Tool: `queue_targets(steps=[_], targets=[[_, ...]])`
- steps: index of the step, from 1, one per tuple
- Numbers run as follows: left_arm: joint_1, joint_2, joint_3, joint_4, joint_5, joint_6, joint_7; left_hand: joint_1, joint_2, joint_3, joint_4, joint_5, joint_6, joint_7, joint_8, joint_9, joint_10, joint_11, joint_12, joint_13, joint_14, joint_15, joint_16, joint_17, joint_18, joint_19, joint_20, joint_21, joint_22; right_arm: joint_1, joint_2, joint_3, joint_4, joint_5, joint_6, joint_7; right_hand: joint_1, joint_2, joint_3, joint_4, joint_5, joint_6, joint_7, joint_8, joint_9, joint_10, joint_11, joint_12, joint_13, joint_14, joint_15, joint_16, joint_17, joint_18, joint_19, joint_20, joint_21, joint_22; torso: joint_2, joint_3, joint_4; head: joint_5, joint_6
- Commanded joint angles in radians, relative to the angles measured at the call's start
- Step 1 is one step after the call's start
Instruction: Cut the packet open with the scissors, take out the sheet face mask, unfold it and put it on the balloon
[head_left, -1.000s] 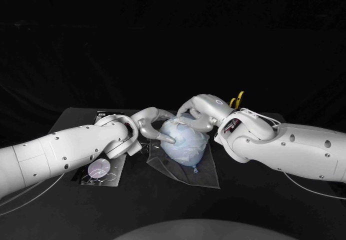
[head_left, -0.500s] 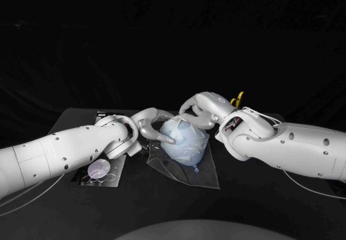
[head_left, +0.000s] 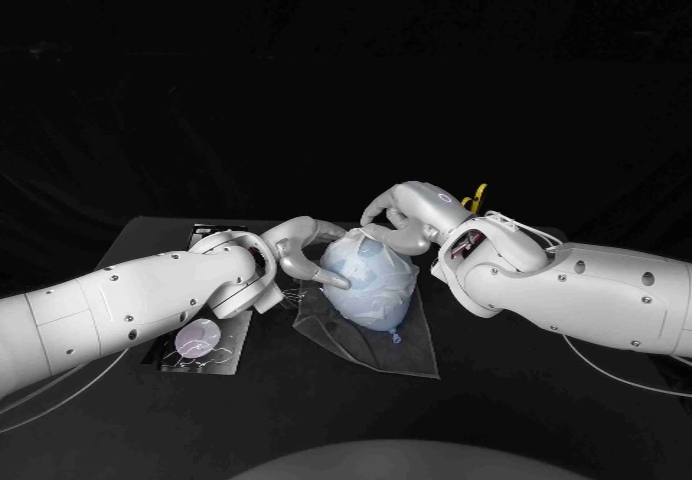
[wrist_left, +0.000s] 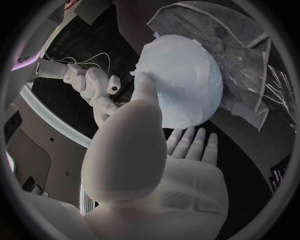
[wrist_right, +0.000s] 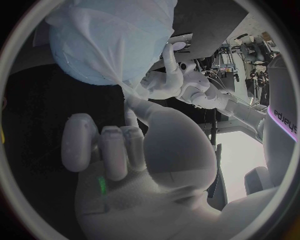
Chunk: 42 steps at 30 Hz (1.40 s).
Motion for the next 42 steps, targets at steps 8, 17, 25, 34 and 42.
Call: queue_targets(steps=[8,17,25,34,42], targets=[[-0.001,0.003,-0.001,0.002,0.001,0.026,-0.010,0.001,0.002,-0.008,-0.001,0.003,-0.009,0.066,0.001,-0.001,-0.013,0.000,-0.007,-0.002,-0.009,-0.003,-0.006,-0.002,0.013,0.002,-0.001,0.005,0.000,0.005,0.001,0.002,-0.011,0.090,0.000,0.022,-0.011,0.006,0.017,0.008,0.005,-0.018,0.006,0.001,0.003,0.104,-0.002,0.004,0.264,0.103,-0.004,0.004,0.263,0.005,-0.020,-0.003,-0.034,0.080,0.000,-0.0004,0.0002,-0.001,0.002],[-0.001,0.003,-0.001,0.003,0.001,0.025,-0.011,0.001,0.002,-0.008,-0.001,0.003,-0.009,0.066,0.001,-0.001,-0.013,0.000,-0.007,-0.002,-0.009,-0.003,-0.006,-0.002,0.013,0.002,-0.001,0.005,0.000,0.010,-0.006,0.002,-0.029,0.197,-0.025,0.012,-0.053,-0.011,0.037,0.066,0.005,-0.163,0.069,-0.072,-0.029,0.041,0.051,-0.125,0.189,0.101,0.041,0.003,0.259,0.028,-0.095,0.032,-0.160,0.014,0.000,-0.0004,-0.0001,-0.001,0.003],[-0.001,0.003,-0.001,0.003,0.001,0.025,-0.013,0.001,0.002,-0.008,-0.001,0.003,-0.009,0.067,0.001,-0.001,-0.015,-0.001,-0.007,-0.002,-0.011,-0.003,-0.007,-0.002,0.013,0.001,-0.001,0.005,0.000,0.012,-0.005,0.002,-0.042,0.224,0.002,-0.013,-0.066,-0.025,0.040,0.097,0.005,-0.189,0.082,-0.089,-0.040,0.008,0.063,-0.182,0.153,0.088,0.052,-0.009,0.220,0.039,-0.126,0.045,-0.216,-0.015,0.000,0.0000,0.0006,-0.002,0.005],[-0.001,0.003,-0.001,0.003,0.001,0.026,-0.014,0.000,0.002,-0.008,-0.001,0.003,-0.010,0.068,0.001,-0.001,-0.015,-0.001,-0.007,-0.002,-0.012,-0.004,-0.007,-0.002,0.013,0.002,-0.001,0.006,0.000,0.012,-0.019,0.002,-0.009,0.202,0.043,0.100,-0.062,-0.125,-0.029,0.083,0.059,-0.163,0.075,-0.077,-0.042,0.045,0.060,-0.110,0.191,0.103,0.050,0.004,0.263,0.022,-0.067,0.050,-0.131,0.036,0.001,-0.0005,0.0010,0.000,0.005],[-0.001,0.004,-0.001,0.003,0.001,0.027,-0.013,0.000,0.002,-0.008,-0.001,0.003,-0.010,0.068,0.001,-0.001,-0.015,-0.001,-0.007,-0.002,-0.012,-0.004,-0.007,-0.002,0.013,0.002,-0.001,0.006,0.000,0.009,-0.033,0.001,0.066,0.000,0.075,0.145,-0.048,-0.166,-0.099,0.076,0.028,-0.111,0.057,-0.055,-0.042,0.082,0.045,-0.038,0.236,0.103,0.040,0.004,0.263,0.008,-0.021,0.041,-0.056,0.082,-0.001,-0.0015,0.0011,-0.001,0.005]])
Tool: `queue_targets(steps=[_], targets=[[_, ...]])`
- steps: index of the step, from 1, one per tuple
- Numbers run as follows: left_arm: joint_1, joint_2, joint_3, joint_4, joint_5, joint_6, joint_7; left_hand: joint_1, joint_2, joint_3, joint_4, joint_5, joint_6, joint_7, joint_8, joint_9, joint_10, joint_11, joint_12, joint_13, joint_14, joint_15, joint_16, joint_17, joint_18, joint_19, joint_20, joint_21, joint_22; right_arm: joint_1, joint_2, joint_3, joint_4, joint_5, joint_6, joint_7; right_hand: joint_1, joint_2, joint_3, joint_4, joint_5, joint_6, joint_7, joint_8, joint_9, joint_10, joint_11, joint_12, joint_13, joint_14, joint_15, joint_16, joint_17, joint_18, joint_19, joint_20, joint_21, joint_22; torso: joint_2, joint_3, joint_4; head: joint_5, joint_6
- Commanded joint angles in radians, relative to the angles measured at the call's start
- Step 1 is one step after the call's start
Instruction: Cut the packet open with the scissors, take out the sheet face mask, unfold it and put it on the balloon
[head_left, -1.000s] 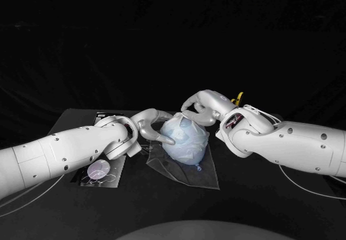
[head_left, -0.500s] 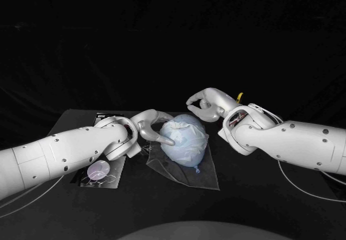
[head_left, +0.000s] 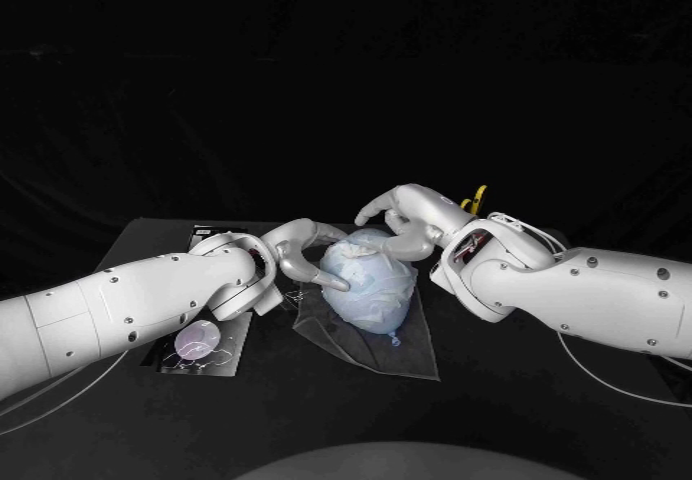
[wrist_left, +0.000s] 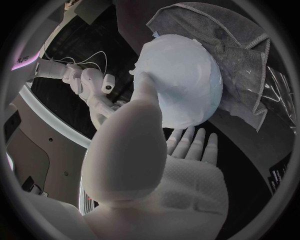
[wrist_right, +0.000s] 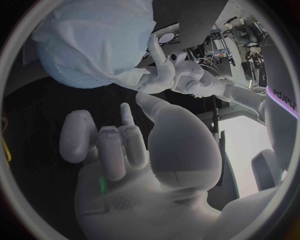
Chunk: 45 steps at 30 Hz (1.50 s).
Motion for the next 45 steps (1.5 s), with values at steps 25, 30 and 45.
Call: queue_targets(steps=[25,30,45], targets=[[-0.001,0.004,-0.001,0.005,0.001,0.026,-0.003,0.000,0.002,-0.004,0.002,0.003,-0.002,0.069,0.002,0.001,-0.009,0.000,-0.007,-0.001,-0.009,0.000,-0.004,-0.001,0.014,0.002,-0.001,0.006,0.001,-0.022,0.039,-0.005,0.007,-0.330,0.062,-0.093,0.024,0.001,-0.046,0.004,-0.031,0.050,-0.021,0.017,-0.008,0.098,-0.026,0.038,0.255,0.104,-0.026,0.003,0.263,-0.018,0.034,-0.018,0.047,0.110,-0.001,-0.0002,0.0003,0.005,-0.003],[-0.001,0.003,-0.001,0.005,0.001,0.027,-0.003,0.000,0.002,-0.004,0.002,0.003,-0.002,0.069,0.002,0.001,-0.009,0.000,-0.007,-0.001,-0.009,0.000,-0.004,-0.001,0.014,0.002,-0.001,0.006,0.001,-0.024,0.045,-0.005,0.001,-0.347,0.068,-0.110,0.027,-0.003,-0.051,0.003,-0.031,0.055,-0.023,0.019,-0.008,0.098,-0.027,0.038,0.255,0.104,-0.026,0.003,0.263,-0.018,0.034,-0.018,0.047,0.110,0.000,0.0000,-0.0003,0.006,-0.006],[-0.001,0.003,-0.001,0.006,0.002,0.027,-0.004,0.000,0.002,-0.004,0.002,0.003,-0.002,0.069,0.002,0.001,-0.009,0.000,-0.007,-0.001,-0.009,0.000,-0.004,-0.001,0.014,0.002,-0.001,0.006,0.001,-0.029,0.051,-0.007,-0.007,-0.367,0.076,-0.131,0.074,0.037,-0.031,-0.008,-0.032,0.093,-0.040,0.043,-0.004,0.100,-0.042,0.043,0.258,0.104,-0.038,0.003,0.263,-0.019,0.040,-0.027,0.054,0.117,0.000,0.0006,-0.0006,0.005,-0.007]])
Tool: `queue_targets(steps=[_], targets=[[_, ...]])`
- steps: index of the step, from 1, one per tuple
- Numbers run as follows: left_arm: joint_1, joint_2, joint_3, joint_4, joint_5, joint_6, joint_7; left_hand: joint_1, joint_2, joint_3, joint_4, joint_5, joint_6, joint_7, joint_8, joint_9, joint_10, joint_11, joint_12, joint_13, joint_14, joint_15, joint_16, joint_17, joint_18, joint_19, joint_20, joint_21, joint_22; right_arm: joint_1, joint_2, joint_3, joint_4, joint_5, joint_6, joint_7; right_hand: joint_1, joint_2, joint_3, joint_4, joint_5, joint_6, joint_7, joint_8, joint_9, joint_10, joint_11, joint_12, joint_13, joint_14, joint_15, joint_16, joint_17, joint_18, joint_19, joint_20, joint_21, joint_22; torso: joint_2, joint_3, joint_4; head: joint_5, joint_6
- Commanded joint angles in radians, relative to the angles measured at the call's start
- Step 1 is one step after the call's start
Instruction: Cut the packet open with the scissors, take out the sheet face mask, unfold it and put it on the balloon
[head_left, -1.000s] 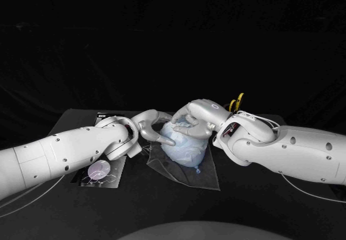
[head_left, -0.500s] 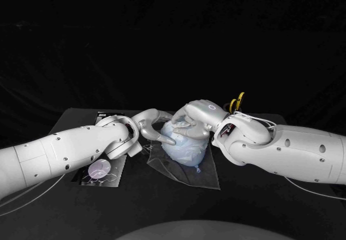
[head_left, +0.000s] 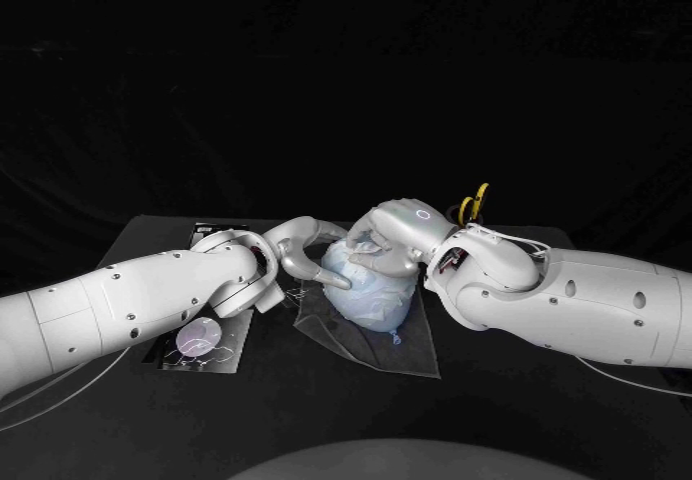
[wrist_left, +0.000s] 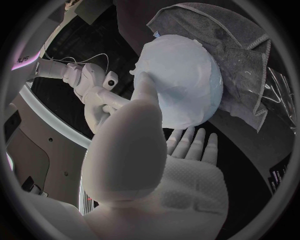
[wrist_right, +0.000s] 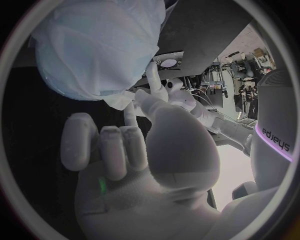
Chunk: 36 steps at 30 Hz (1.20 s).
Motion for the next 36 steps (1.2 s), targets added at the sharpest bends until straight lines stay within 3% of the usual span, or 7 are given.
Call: queue_targets(steps=[1,10,14,18,20,26,36], targets=[[-0.001,0.003,-0.001,0.004,0.002,0.024,-0.003,0.000,0.002,-0.005,0.002,0.003,-0.002,0.069,0.002,0.001,-0.009,0.000,-0.007,-0.001,-0.009,0.000,-0.004,-0.002,0.014,0.002,-0.001,0.006,0.001,-0.001,0.002,0.000,-0.002,-0.035,0.012,-0.021,0.014,0.001,0.005,-0.004,-0.004,0.011,-0.004,0.008,0.002,0.099,-0.009,0.004,0.258,0.104,-0.007,0.004,0.263,-0.018,0.005,-0.003,0.004,0.118,0.000,0.0000,-0.0002,-0.001,0.000],[-0.001,0.003,-0.001,0.004,0.003,0.024,-0.003,0.000,0.002,-0.005,0.002,0.003,-0.001,0.072,0.003,0.002,-0.012,0.001,-0.007,-0.001,-0.010,0.001,-0.005,-0.002,0.014,0.002,-0.001,0.006,0.001,-0.001,0.004,-0.001,-0.004,-0.050,0.020,-0.025,0.021,0.007,0.010,-0.007,-0.004,0.021,-0.008,0.015,0.004,0.100,-0.013,0.006,0.259,0.104,-0.010,0.004,0.263,-0.019,0.007,-0.006,0.008,0.121,0.000,-0.0008,0.0005,-0.001,-0.002],[-0.001,0.003,-0.001,0.004,0.003,0.023,-0.003,0.000,0.002,-0.005,0.002,0.003,-0.001,0.072,0.003,0.002,-0.012,0.001,-0.007,-0.001,-0.010,0.001,-0.005,-0.002,0.014,0.002,-0.001,0.006,0.001,-0.002,0.005,-0.001,-0.006,-0.052,0.005,-0.022,0.022,0.037,0.024,0.002,-0.004,0.035,-0.017,0.026,0.007,0.103,-0.021,0.011,0.263,0.104,-0.016,0.004,0.263,-0.020,0.012,-0.011,0.014,0.125,0.000,-0.0005,0.0011,-0.001,-0.002],[-0.001,0.002,-0.001,0.004,0.003,0.022,-0.004,0.000,0.002,-0.005,0.002,0.003,-0.001,0.072,0.003,0.002,-0.012,0.001,-0.007,-0.001,-0.010,0.001,-0.005,-0.002,0.014,0.002,-0.001,0.006,0.001,-0.002,0.003,-0.001,-0.003,-0.049,-0.037,-0.004,0.028,0.094,0.057,0.016,-0.003,0.044,-0.029,0.043,0.015,0.103,-0.032,0.011,0.263,0.104,-0.026,0.004,0.263,-0.023,0.021,-0.020,0.030,0.134,0.000,-0.0003,0.0008,0.000,-0.003],[-0.001,0.003,-0.001,0.004,0.003,0.022,-0.004,0.000,0.002,-0.005,0.002,0.003,-0.001,0.072,0.003,0.002,-0.012,0.001,-0.007,-0.001,-0.010,0.001,-0.005,-0.002,0.014,0.002,-0.001,0.006,0.001,-0.002,0.002,-0.001,-0.001,-0.047,-0.057,0.005,0.028,0.110,0.071,0.021,-0.003,0.044,-0.030,0.048,0.019,0.103,-0.033,0.011,0.263,0.104,-0.027,0.004,0.263,-0.025,0.025,-0.022,0.037,0.138,0.000,-0.0004,0.0005,-0.001,-0.002],[-0.001,0.003,-0.001,0.004,0.004,0.022,-0.004,0.000,0.002,-0.005,0.002,0.003,-0.001,0.072,0.003,0.002,-0.012,0.001,-0.007,-0.001,-0.010,0.001,-0.005,-0.002,0.014,0.002,-0.001,0.006,0.001,-0.002,-0.001,-0.001,-0.004,-0.032,-0.091,0.024,0.025,0.119,0.088,0.025,-0.004,0.048,-0.032,0.062,0.026,0.103,-0.035,0.011,0.263,0.104,-0.029,0.004,0.263,-0.027,0.031,-0.025,0.046,0.144,0.000,-0.0003,0.0003,-0.002,-0.004],[-0.001,0.004,-0.001,0.003,0.004,0.022,-0.005,0.000,0.002,-0.004,0.002,0.003,-0.001,0.074,0.003,0.002,-0.013,0.002,-0.007,-0.001,-0.011,0.002,-0.005,-0.002,0.014,0.002,-0.001,0.006,0.001,0.010,-0.012,0.005,-0.024,0.092,-0.094,0.034,0.023,0.118,0.090,0.027,-0.004,0.048,-0.033,0.066,0.029,0.103,-0.036,0.011,0.263,0.104,-0.030,0.004,0.263,-0.027,0.029,-0.026,0.043,0.143,0.000,-0.0004,0.0008,-0.003,-0.001]])
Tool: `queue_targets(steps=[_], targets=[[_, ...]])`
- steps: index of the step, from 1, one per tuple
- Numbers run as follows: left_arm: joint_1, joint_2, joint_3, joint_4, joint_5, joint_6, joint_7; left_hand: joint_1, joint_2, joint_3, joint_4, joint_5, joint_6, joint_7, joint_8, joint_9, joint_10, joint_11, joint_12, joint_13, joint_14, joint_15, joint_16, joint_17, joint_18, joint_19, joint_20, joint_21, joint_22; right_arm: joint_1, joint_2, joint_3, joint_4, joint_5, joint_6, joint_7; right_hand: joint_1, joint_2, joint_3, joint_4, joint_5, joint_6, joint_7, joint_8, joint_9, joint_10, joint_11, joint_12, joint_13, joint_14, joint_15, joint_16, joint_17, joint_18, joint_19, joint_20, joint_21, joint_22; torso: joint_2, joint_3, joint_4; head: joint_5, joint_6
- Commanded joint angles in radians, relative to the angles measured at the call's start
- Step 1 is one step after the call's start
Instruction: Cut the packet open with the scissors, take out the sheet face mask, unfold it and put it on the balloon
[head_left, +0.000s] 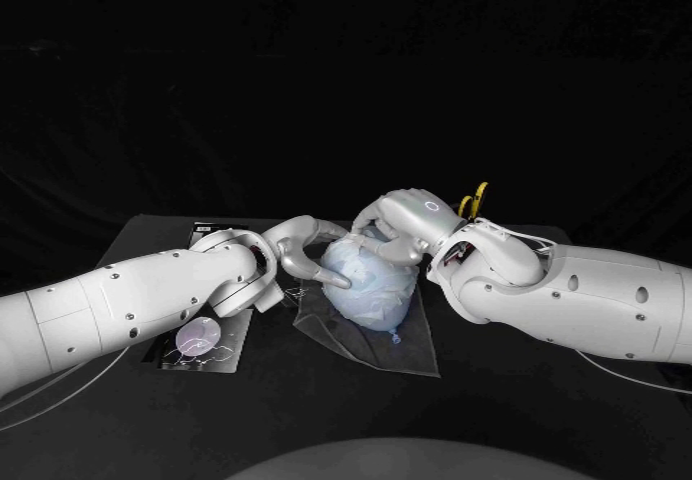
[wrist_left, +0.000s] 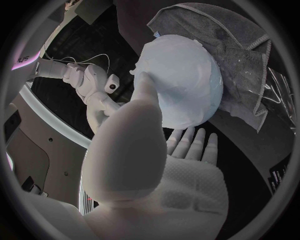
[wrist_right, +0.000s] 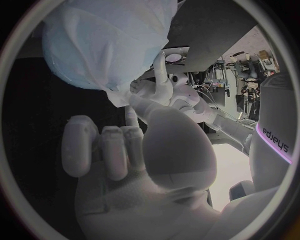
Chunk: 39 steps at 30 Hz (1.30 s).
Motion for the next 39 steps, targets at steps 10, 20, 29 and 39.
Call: queue_targets(steps=[10,20,29,39], targets=[[-0.001,0.004,-0.001,0.002,0.003,0.023,-0.005,0.000,0.002,-0.004,0.002,0.003,-0.001,0.074,0.003,0.001,-0.006,0.002,-0.007,-0.002,-0.007,-0.002,-0.005,-0.001,0.014,0.002,-0.001,0.006,0.001,0.029,0.004,0.007,-0.048,0.204,0.049,0.018,0.002,0.001,0.010,-0.002,0.007,0.004,0.000,0.008,0.003,0.104,-0.010,0.007,0.263,0.105,-0.010,0.005,0.263,-0.003,0.000,-0.001,-0.008,0.139,0.000,-0.0003,0.0000,-0.002,0.004],[-0.001,0.004,-0.001,0.002,0.003,0.024,-0.007,0.000,0.002,-0.006,0.002,0.003,-0.001,0.075,0.003,0.001,-0.007,0.002,-0.007,-0.002,-0.008,-0.002,-0.006,-0.001,0.014,0.002,-0.001,0.006,0.001,0.038,0.023,0.009,-0.092,0.266,0.071,0.033,0.000,-0.001,0.011,-0.001,0.007,-0.001,0.001,0.009,0.004,0.104,-0.010,0.007,0.263,0.105,-0.010,0.005,0.263,-0.001,-0.005,-0.002,-0.019,0.135,0.000,-0.0006,0.0002,-0.005,0.006],[-0.001,0.004,-0.001,0.002,0.004,0.026,-0.009,0.000,0.001,-0.007,0.002,0.003,-0.003,0.075,0.003,0.000,-0.007,0.002,-0.007,-0.002,-0.008,-0.003,-0.006,-0.001,0.014,0.002,-0.001,0.006,0.001,0.043,0.035,0.009,-0.114,0.306,0.080,0.027,-0.009,-0.007,0.014,0.003,0.007,-0.014,0.004,0.013,0.008,0.104,-0.008,0.007,0.263,0.105,-0.009,0.005,0.263,0.002,-0.014,-0.001,-0.035,0.128,0.000,-0.0004,0.0003,-0.005,0.006],[-0.001,0.005,-0.001,0.005,0.004,0.026,-0.011,0.000,0.001,-0.009,0.002,0.003,-0.004,0.075,0.002,0.000,-0.008,0.002,-0.007,-0.002,-0.009,-0.003,-0.006,-0.001,0.014,0.002,-0.001,0.006,0.001,0.048,0.053,0.009,-0.144,0.396,0.044,0.034,-0.029,-0.032,-0.001,0.010,0.007,-0.036,0.009,0.019,0.014,0.098,-0.003,-0.007,0.254,0.105,-0.005,0.005,0.263,0.008,-0.030,0.001,-0.067,0.114,0.000,-0.0003,-0.0007,-0.006,0.008]])
